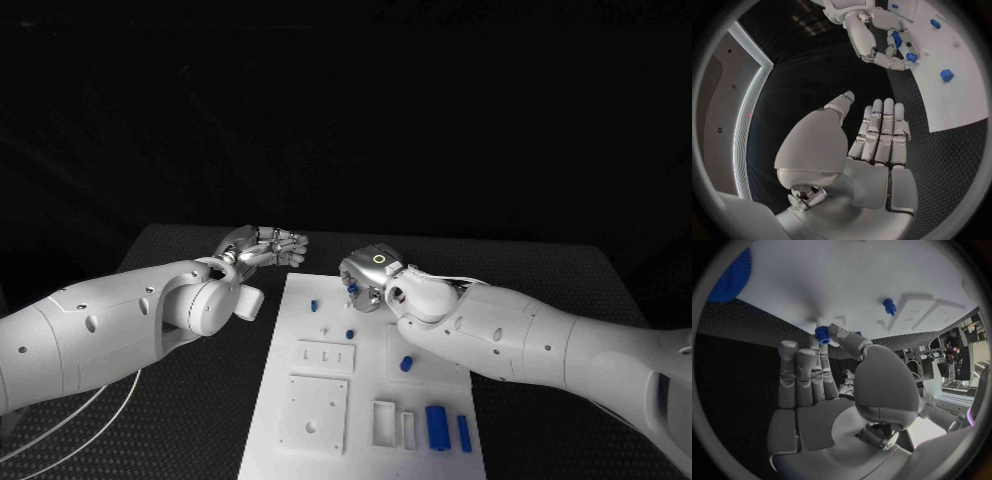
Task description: Assemble the parts on the task board
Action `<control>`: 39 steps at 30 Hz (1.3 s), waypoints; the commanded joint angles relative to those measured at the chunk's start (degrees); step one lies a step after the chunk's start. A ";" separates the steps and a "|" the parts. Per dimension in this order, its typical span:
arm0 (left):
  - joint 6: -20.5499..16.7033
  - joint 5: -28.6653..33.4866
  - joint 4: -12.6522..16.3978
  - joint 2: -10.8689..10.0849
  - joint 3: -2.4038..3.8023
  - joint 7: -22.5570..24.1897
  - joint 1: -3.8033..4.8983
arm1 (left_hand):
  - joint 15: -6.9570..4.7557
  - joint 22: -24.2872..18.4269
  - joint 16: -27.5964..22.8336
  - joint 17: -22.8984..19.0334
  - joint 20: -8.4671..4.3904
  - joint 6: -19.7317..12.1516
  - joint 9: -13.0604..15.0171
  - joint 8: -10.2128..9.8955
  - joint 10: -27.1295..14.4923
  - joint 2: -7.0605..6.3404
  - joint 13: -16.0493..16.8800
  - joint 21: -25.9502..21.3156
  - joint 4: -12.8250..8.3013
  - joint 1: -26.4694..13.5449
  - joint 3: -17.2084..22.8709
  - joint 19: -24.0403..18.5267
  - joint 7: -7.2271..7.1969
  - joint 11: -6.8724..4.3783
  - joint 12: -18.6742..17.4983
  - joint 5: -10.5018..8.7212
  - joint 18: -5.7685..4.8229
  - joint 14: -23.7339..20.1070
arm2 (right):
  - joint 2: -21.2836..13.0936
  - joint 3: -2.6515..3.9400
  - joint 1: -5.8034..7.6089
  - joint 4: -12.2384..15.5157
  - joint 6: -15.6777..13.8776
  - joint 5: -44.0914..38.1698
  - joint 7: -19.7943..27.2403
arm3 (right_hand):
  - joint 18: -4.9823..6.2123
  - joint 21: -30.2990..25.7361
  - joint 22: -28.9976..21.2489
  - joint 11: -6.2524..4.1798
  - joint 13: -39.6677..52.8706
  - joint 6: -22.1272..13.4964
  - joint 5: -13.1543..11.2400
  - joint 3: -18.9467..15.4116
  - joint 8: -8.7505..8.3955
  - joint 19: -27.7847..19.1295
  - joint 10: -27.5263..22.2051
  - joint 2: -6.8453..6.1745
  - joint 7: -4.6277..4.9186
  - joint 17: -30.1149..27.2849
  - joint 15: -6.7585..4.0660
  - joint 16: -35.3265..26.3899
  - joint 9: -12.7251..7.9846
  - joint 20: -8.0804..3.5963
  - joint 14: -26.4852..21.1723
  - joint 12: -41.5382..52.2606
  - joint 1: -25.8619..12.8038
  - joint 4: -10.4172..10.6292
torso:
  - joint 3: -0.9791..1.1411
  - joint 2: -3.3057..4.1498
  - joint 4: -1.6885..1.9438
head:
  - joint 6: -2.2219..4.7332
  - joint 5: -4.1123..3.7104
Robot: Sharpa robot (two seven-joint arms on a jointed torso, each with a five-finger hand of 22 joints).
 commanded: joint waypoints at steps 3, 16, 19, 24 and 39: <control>0.65 -0.30 0.09 0.20 0.06 0.33 0.16 | 0.26 1.22 -0.18 -0.10 0.27 0.27 -0.10 -0.29 0.44 0.00 -0.10 0.03 -0.04 -0.58 -0.19 0.03 -0.04 0.09 -0.23 -0.31 0.90 -0.18 | 0.45 -0.10 -0.14 -0.53 1.40 0.47 0.53 | 3.56 0.14 0.94 0.45 0.06 -0.91 -0.02 -0.39 -0.55 -0.58 -0.09 0.15 -0.03 -0.39 0.18 0.01 0.03 -0.31 -0.53 -0.16 -0.01 -0.03 | 0.02 0.00 0.05 | 0.01 -0.06; 0.68 -0.30 0.08 0.18 0.06 0.29 0.22 | 0.27 1.22 -0.19 -0.11 0.28 0.28 -0.11 -0.33 0.45 -0.01 -0.12 0.02 -0.04 -0.59 -0.18 0.02 -0.03 0.09 -0.26 -0.31 0.91 -0.19 | 0.59 -0.11 -0.14 -1.31 1.17 0.45 -0.10 | 3.56 0.03 0.89 1.35 -0.40 -2.68 -0.08 -0.62 -1.63 -0.75 -2.68 0.13 0.79 -0.91 1.05 0.22 -0.16 -0.26 -0.48 -0.42 0.50 -0.30 | -0.09 0.00 0.09 | 0.02 -0.12; 0.71 -0.30 0.11 0.14 0.06 0.26 0.23 | 0.27 1.22 -0.19 -0.11 0.28 0.29 -0.12 -0.34 0.45 -0.01 -0.13 0.02 -0.04 -0.59 -0.18 0.02 -0.03 0.09 -0.27 -0.32 0.91 -0.19 | 0.56 -0.11 -0.14 -1.41 1.70 0.45 -0.11 | 3.56 0.06 0.90 1.33 -0.39 -2.62 -0.08 -0.60 -1.60 -0.71 -2.63 0.14 0.77 -0.90 1.03 0.29 -0.14 -0.25 -0.46 -0.39 0.54 -0.28 | -0.08 -0.01 0.09 | -0.04 -0.12; 0.73 -0.30 0.11 0.12 0.06 0.23 0.26 | 0.27 1.22 -0.19 -0.12 0.28 0.30 -0.12 -0.36 0.46 -0.01 -0.13 0.02 -0.04 -0.60 -0.18 0.02 -0.03 0.10 -0.27 -0.32 0.91 -0.19 | 0.45 -0.11 -0.14 -1.58 2.14 0.45 -0.17 | 3.56 0.16 0.94 1.26 -0.34 -2.46 -0.08 -0.57 -1.51 -0.62 -2.47 0.22 0.70 -0.86 0.97 0.47 -0.07 -0.23 -0.42 -0.30 0.60 -0.22 | -0.06 0.01 0.00 | -0.09 -0.10; 0.75 -0.32 0.15 0.12 0.06 0.11 0.30 | 0.28 1.22 -0.20 -0.13 0.29 0.32 -0.14 -0.41 0.47 -0.03 -0.16 0.02 -0.04 -0.63 -0.18 0.02 -0.03 0.10 -0.31 -0.33 0.91 -0.19 | 0.65 -0.11 -0.13 -1.72 1.49 2.97 0.79 | 3.56 -0.17 0.90 2.98 -1.88 -6.19 -0.11 -2.82 -3.55 -1.58 -7.49 -1.02 2.04 -1.39 2.66 0.48 -0.90 0.08 -0.98 -0.79 -0.84 -0.69 | -0.03 0.01 -0.02 | 0.01 -0.12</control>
